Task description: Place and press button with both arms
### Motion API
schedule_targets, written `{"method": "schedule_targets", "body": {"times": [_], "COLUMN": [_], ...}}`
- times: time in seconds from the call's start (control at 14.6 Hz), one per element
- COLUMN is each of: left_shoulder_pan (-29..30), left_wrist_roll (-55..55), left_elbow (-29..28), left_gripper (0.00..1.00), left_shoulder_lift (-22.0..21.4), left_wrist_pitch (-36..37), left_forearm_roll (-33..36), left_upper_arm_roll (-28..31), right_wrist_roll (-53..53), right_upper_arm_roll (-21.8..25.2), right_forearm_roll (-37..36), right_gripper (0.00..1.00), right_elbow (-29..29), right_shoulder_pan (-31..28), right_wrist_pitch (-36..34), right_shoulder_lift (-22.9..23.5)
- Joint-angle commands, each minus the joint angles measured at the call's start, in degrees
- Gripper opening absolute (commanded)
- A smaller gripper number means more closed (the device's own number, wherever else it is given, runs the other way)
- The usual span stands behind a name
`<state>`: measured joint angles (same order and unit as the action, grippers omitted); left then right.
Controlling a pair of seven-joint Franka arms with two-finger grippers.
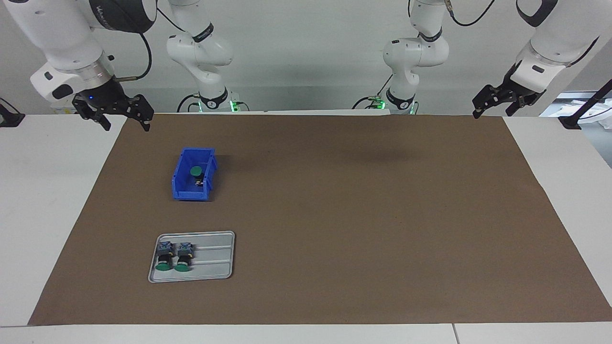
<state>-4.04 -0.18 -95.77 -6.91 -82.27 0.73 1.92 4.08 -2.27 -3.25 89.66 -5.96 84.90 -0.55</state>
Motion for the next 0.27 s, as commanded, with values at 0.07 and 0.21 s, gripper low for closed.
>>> {"method": "schedule_targets", "body": {"times": [0.07, 0.21], "left_shoulder_pan": [0.0, 0.1], "left_wrist_roll": [0.0, 0.0], "left_elbow": [-1.0, -1.0], "left_gripper": [1.0, 1.0], "left_shoulder_lift": [-1.3, -1.3], "left_wrist_pitch": [0.4, 0.4], "left_forearm_roll": [0.6, 0.6], "left_upper_arm_roll": [-0.2, 0.0], "right_wrist_roll": [0.8, 0.8], "right_upper_arm_roll": [6.5, 6.5], "right_forearm_roll": [-0.6, -0.6], "right_gripper": [1.0, 1.0], "right_elbow": [-1.4, -1.2], "right_shoulder_pan": [8.3, 8.4], "right_wrist_pitch": [-1.4, -1.4], "right_shoulder_lift": [-0.3, -0.5]}}
